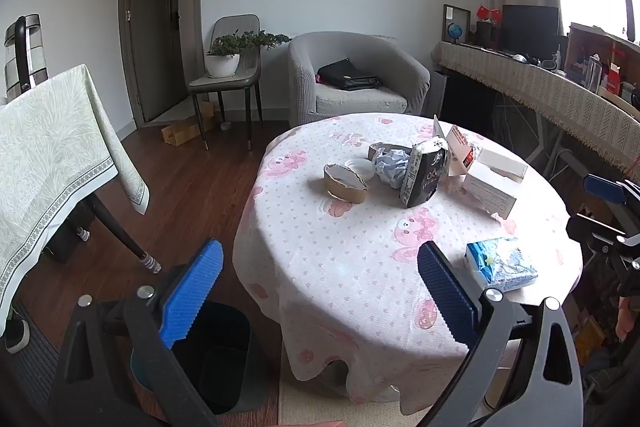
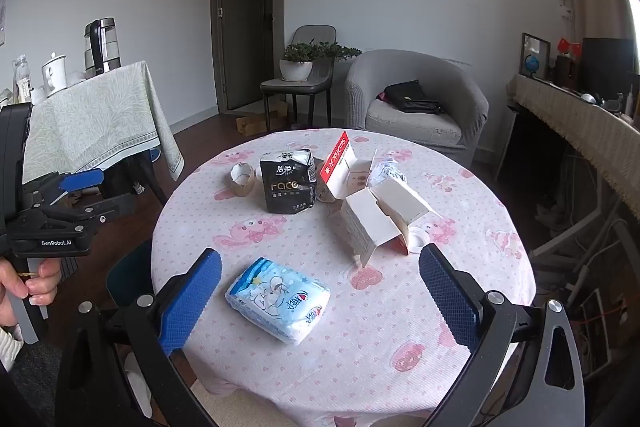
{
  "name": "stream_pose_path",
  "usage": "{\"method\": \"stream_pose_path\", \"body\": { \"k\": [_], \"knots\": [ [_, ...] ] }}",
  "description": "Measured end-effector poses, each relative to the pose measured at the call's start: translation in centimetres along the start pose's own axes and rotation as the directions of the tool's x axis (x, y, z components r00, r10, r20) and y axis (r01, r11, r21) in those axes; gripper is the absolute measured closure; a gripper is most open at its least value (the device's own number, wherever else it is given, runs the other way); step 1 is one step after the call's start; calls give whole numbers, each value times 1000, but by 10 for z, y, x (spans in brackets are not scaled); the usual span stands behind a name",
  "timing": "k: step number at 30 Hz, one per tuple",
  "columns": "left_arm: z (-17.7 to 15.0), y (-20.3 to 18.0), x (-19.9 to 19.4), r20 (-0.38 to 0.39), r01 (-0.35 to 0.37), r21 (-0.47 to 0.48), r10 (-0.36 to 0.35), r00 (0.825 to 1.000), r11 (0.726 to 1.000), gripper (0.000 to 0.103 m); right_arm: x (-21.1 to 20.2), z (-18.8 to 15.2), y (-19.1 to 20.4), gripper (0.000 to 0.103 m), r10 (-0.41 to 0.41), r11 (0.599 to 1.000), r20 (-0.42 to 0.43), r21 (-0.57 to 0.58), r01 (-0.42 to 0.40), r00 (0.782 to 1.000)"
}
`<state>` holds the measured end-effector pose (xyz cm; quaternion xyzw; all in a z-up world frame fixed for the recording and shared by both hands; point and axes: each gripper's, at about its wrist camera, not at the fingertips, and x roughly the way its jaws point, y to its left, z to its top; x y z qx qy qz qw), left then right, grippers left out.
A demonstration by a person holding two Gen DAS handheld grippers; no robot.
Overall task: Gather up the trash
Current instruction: 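Reach the left gripper toward the blue-white tissue pack on the table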
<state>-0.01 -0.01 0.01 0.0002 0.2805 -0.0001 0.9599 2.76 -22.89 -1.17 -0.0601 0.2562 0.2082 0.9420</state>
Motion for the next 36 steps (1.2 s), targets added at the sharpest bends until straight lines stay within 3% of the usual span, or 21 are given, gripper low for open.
{"method": "stream_pose_path", "body": {
  "k": [23, 30, 36],
  "knots": [
    [-5, -2, 3, -18, -4, -5, 4, 1000, 1000, 4, 0, -2, -2, 3, -1, 1000, -6, 5, 1, 1000],
    [-6, -19, 15, -64, 85, 10, -85, 994, 996, 4, -2, 1, -19, 3, -31, 997, 2, 68, 31, 1000],
    [-9, -43, 21, -102, 179, 21, -176, 979, 984, 5, -3, 0, -39, 3, -53, 991, -10, 125, 53, 999]
  ]
}}
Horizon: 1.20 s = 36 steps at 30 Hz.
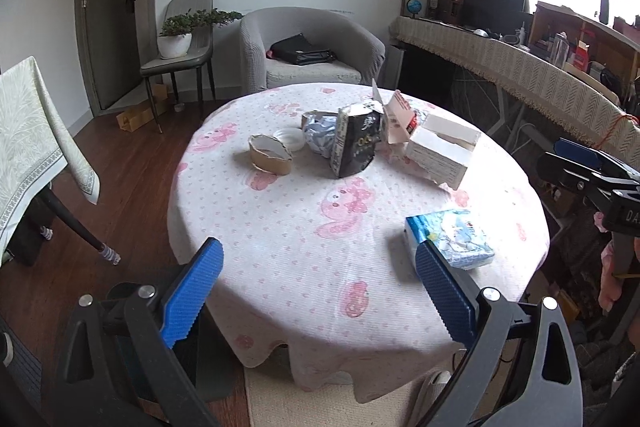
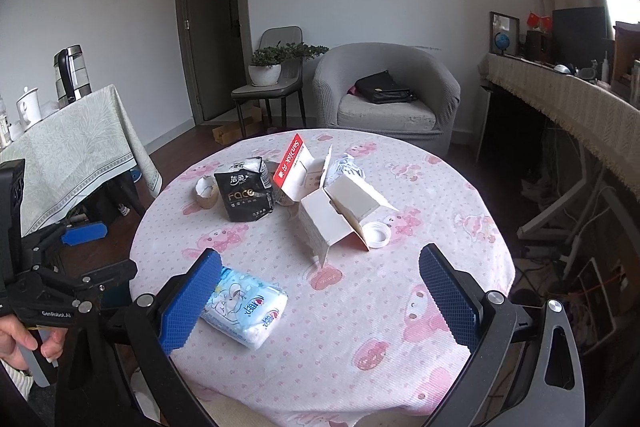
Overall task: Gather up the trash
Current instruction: 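Reach the left gripper toward the blue-white tissue pack on the table, then close the left gripper on the tissue pack while the right gripper grasps a white box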
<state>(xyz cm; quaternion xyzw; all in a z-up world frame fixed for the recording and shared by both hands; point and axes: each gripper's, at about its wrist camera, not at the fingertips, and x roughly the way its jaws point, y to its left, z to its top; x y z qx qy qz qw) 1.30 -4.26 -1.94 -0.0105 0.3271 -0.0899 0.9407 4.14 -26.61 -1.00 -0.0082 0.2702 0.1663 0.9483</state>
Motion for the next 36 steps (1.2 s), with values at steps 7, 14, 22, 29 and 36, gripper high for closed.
{"method": "stream_pose_path", "body": {
  "k": [7, 14, 22, 29, 36],
  "knots": [
    [4, -23, 17, -34, 68, -2, -68, 997, 998, 5, 6, -2, -15, 3, 6, 1000, -27, 18, -6, 1000],
    [2, -57, 44, -84, 101, 33, -98, 992, 994, 6, 9, 4, -36, 3, 22, 998, -24, 56, -21, 999],
    [-1, -87, 73, -133, 113, 53, -105, 986, 992, 6, 20, 10, -53, 3, 26, 997, -42, 71, -23, 999],
    [4, -97, 89, -147, 80, 78, -68, 987, 994, 5, 34, 16, -69, 3, 84, 988, -44, 132, -78, 995],
    [12, -92, 100, -144, 68, 77, -57, 988, 995, 18, 64, 19, -81, 9, 233, 941, -57, 263, -211, 971]
  ]
}}
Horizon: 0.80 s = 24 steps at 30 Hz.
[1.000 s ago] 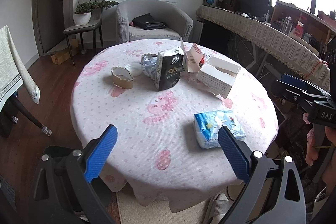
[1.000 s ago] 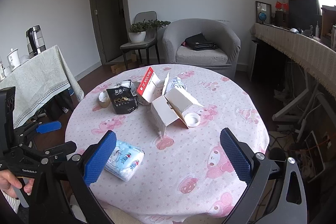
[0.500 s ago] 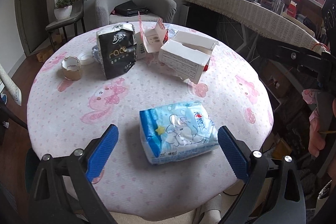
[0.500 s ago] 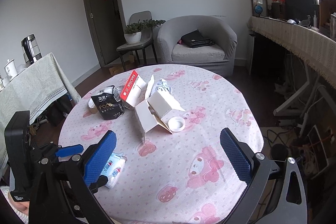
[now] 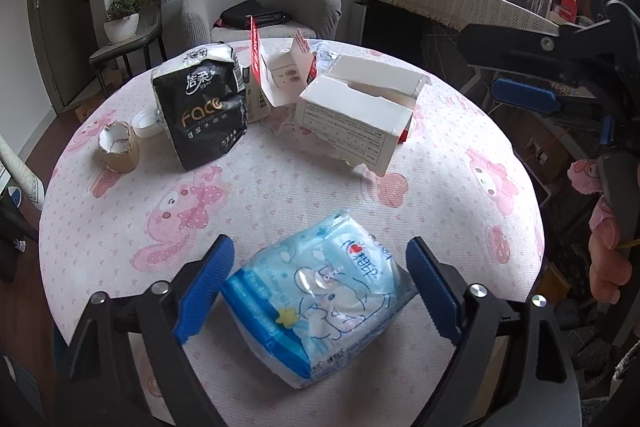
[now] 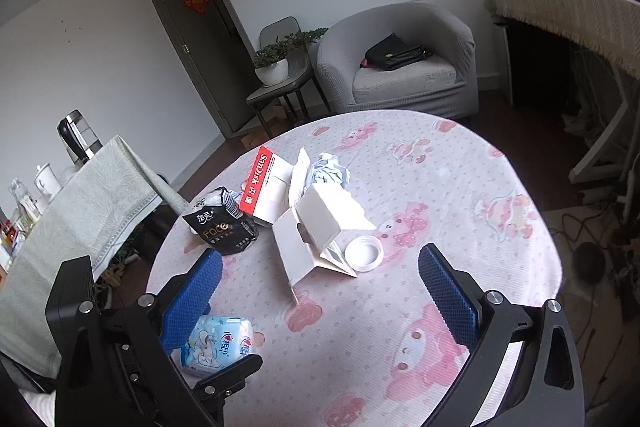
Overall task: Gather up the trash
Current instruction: 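Close the left gripper on the tissue pack while the right gripper grasps a white box, then carry the tissue pack with the left gripper over the teal bin and release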
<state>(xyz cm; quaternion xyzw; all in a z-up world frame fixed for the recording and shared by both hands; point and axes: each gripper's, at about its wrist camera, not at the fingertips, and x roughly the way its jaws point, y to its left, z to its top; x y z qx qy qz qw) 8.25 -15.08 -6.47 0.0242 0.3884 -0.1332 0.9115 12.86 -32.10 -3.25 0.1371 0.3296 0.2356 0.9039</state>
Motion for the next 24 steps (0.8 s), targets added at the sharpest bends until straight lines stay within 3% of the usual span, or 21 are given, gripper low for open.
{"method": "stream_pose_path", "body": {
  "k": [1, 2, 9, 14, 17, 24],
  "knots": [
    [2, 2, 1, 1, 0, -2, 0, 1000, 1000, 20, 7, 0, -4, 22, 16, 1000, -15, 24, -15, 1000],
    [3, 4, 1, 2, 3, -7, -3, 1000, 1000, 22, 13, 0, -6, 28, 30, 999, -25, 46, -28, 999],
    [9, 21, 2, 11, 50, -25, -50, 999, 998, 36, 40, 6, -7, 46, 101, 987, -29, 126, -97, 994],
    [8, 31, -2, 7, 104, -24, -104, 995, 994, 40, 53, 10, 3, 49, 88, 987, -40, 137, -82, 995],
    [6, 37, -7, 8, 106, -11, -106, 994, 994, 40, 55, 12, 12, 59, 66, 990, -21, 124, -63, 998],
    [7, 63, -22, 35, 113, -49, -111, 993, 992, 41, 65, 18, 27, 92, -24, 997, -38, 78, 27, 999]
  ]
}}
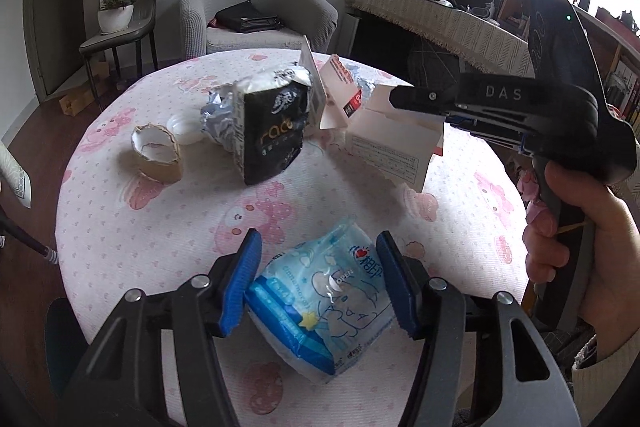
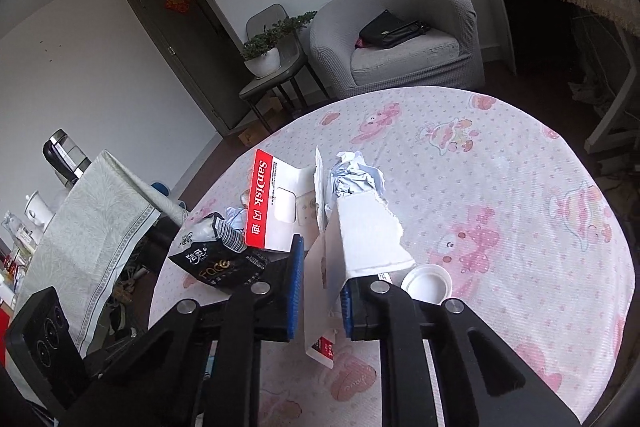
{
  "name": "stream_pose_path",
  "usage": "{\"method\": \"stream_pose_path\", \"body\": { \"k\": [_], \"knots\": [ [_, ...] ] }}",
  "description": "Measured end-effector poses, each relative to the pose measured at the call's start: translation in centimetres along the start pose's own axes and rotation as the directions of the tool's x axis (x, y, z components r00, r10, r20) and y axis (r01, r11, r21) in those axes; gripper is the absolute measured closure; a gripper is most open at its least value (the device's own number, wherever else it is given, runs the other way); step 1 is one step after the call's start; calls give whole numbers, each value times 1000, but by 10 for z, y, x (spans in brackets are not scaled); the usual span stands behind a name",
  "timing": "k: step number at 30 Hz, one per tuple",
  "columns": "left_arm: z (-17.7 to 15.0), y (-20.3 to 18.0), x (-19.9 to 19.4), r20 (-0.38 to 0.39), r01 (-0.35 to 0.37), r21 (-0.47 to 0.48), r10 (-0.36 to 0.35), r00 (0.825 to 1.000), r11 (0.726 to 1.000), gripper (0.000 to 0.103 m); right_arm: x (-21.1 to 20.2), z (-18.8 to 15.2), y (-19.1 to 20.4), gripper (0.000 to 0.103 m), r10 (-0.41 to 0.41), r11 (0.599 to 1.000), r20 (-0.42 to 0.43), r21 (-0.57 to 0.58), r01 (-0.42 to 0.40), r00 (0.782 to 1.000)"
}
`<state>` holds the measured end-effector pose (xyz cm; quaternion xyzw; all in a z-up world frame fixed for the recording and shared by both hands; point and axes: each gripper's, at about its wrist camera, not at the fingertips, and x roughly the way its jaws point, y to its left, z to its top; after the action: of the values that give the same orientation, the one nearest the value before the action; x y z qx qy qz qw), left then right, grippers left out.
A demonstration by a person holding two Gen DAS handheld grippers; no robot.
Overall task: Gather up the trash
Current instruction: 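Carry the tissue pack with the left gripper over the teal bin and release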
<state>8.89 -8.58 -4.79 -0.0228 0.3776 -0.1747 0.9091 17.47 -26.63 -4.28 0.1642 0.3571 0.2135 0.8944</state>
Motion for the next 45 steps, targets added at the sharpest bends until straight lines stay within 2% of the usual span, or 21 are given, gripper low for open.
{"method": "stream_pose_path", "body": {
  "k": [1, 6, 11, 16, 21, 28, 34, 45],
  "knots": [
    [1, 4, -4, 8, -1, -4, 1, 1000, 1000, 41, -1, 0, 4, 97, -9, 1000, 1, -5, 9, 1000],
    [7, 24, -26, 54, -21, -19, 22, 998, 1000, 41, -15, 8, 29, 101, -44, 996, 38, -78, 47, 998],
    [7, 57, -48, 88, -71, -47, 75, 993, 996, 41, -28, 16, 59, 101, -58, 984, 82, -161, 70, 995],
    [5, 102, -70, 106, -126, -106, 137, 985, 986, 42, -37, 29, 78, 101, -28, 981, 155, -184, 57, 987],
    [-2, 145, -84, 95, -168, -172, 186, 978, 971, 42, -31, 34, 105, 101, 38, 979, 165, -203, -4, 985],
    [-21, 197, -90, 37, -233, -227, 247, 968, 946, 42, -5, 28, 166, 101, 134, 953, 110, -287, -98, 985],
    [-46, 236, -91, -36, -284, -258, 284, 958, 924, 43, 29, 13, 218, 101, 208, 926, 25, -326, -189, 978],
    [-95, 297, -84, -187, -343, -290, 299, 936, 893, 43, 108, -32, 288, 101, 274, 887, -179, -333, -320, 945]
  ]
}}
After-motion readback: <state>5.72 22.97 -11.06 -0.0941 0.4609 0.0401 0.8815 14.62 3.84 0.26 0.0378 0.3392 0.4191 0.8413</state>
